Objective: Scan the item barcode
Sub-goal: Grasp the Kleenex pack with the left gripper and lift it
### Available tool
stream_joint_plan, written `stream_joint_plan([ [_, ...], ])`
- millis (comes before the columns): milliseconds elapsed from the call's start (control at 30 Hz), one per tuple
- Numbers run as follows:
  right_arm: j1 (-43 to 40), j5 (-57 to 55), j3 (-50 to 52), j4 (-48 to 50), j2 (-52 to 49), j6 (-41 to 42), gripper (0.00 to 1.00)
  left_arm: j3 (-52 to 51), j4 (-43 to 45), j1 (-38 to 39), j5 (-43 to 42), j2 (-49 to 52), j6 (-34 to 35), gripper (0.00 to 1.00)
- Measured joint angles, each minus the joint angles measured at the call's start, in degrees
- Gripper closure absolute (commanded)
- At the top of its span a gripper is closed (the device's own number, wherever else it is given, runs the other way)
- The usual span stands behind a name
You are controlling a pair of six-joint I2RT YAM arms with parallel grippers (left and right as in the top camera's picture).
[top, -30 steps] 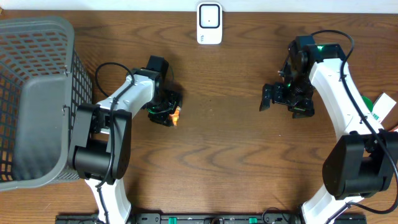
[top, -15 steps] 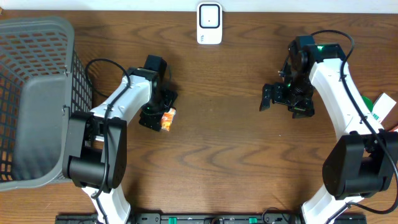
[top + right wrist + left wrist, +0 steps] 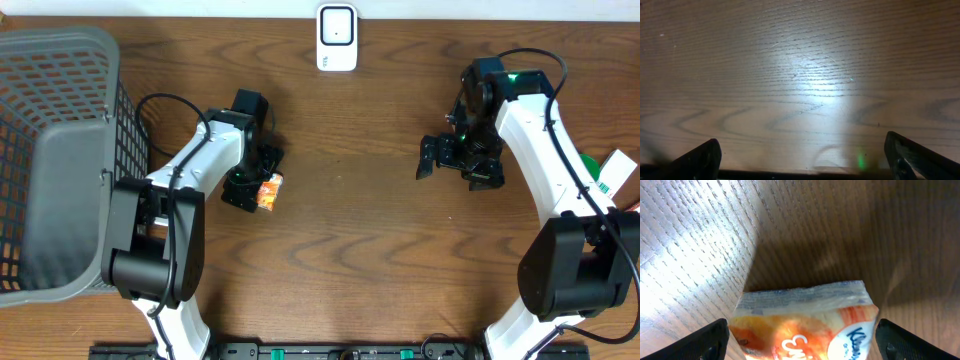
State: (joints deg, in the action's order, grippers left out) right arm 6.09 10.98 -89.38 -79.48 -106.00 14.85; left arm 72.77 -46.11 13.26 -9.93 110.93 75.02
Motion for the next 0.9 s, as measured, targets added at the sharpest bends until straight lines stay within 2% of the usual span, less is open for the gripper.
stream_joint_plan([
  [733, 0.0, 0.0, 0.0, 0.02, 0.0, 0.0, 0.01, -0.17, 2.19, 0.0, -1.97, 2.64, 1.46, 0.07],
  [833, 0.0, 0.0, 0.0, 0.0, 0.0, 0.0, 0.01, -0.17, 2.27, 0.2, -2.47, 2.71, 1.79, 0.19],
  [900, 0.0, 0.0, 0.0, 0.02, 0.0, 0.0, 0.01, -0.17, 2.25, 0.48, -2.84, 2.75, 1.64, 0.21],
])
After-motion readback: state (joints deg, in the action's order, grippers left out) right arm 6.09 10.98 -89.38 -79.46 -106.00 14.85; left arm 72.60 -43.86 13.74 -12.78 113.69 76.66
